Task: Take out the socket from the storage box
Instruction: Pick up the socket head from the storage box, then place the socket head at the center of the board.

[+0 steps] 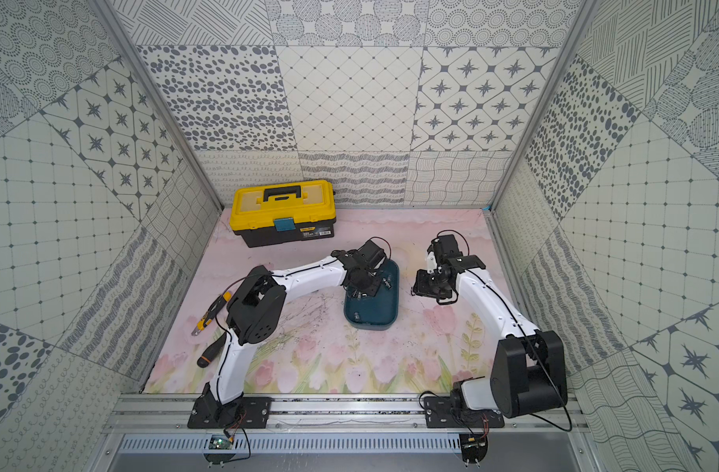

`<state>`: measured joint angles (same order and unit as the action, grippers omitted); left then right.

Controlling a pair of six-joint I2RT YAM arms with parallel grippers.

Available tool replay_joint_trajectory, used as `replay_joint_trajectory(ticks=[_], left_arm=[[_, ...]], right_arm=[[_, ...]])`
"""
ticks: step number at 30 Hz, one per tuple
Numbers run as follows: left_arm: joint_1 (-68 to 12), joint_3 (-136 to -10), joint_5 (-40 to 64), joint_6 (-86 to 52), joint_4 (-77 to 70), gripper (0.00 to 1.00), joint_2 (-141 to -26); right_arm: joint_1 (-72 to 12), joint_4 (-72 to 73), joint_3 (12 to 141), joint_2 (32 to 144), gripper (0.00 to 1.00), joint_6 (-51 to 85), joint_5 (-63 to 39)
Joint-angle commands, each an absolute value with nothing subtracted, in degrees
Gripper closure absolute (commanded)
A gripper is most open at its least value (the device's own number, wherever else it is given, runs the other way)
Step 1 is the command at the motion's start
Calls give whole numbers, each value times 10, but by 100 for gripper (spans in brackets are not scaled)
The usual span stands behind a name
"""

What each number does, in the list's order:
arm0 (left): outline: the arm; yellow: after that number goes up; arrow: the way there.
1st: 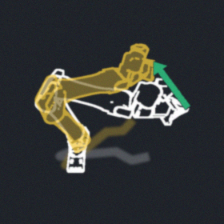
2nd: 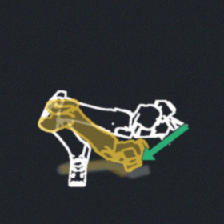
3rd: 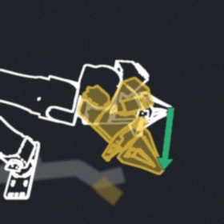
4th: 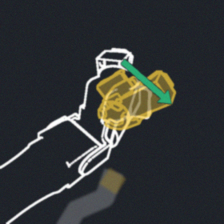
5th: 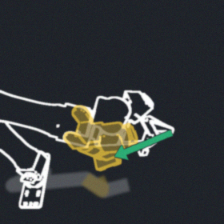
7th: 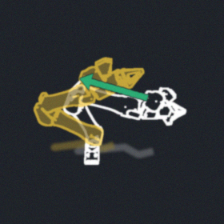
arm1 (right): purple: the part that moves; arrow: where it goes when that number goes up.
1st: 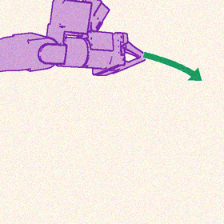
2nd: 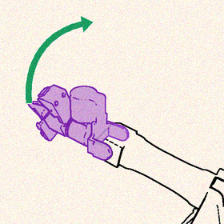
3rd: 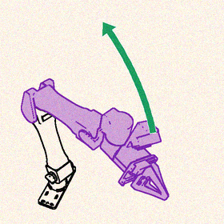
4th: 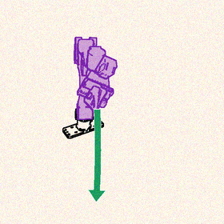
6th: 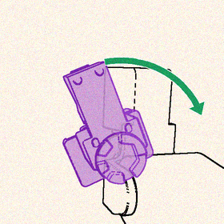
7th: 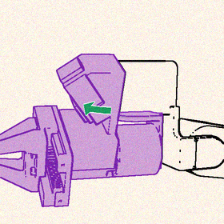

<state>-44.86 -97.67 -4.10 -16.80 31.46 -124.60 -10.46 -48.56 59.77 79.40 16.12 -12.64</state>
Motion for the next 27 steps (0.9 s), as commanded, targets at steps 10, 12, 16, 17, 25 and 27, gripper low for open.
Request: replay_joint_trajectory(ticks=[10,12,16,17,25,27], left_arm=[[-394,-884,-60,-236,332,79,-1075],[-377,-857,-70,-244,329,79,-1058],[-341,-802,-84,-269,318,79,-1037],[-332,-791,-86,-272,313,79,-1036],[-283,-770,-89,-280,289,79,-1081],[-277,-775,-90,-281,289,79,-1096]], right_arm=[[-149,-457,637,744,57,187,-153],[-175,-445,639,744,57,205,-147],[-231,-419,642,756,57,246,-130],[-244,-413,642,760,57,255,-127],[-303,-391,633,789,56,281,-105],[-312,-395,633,797,57,276,-100]])
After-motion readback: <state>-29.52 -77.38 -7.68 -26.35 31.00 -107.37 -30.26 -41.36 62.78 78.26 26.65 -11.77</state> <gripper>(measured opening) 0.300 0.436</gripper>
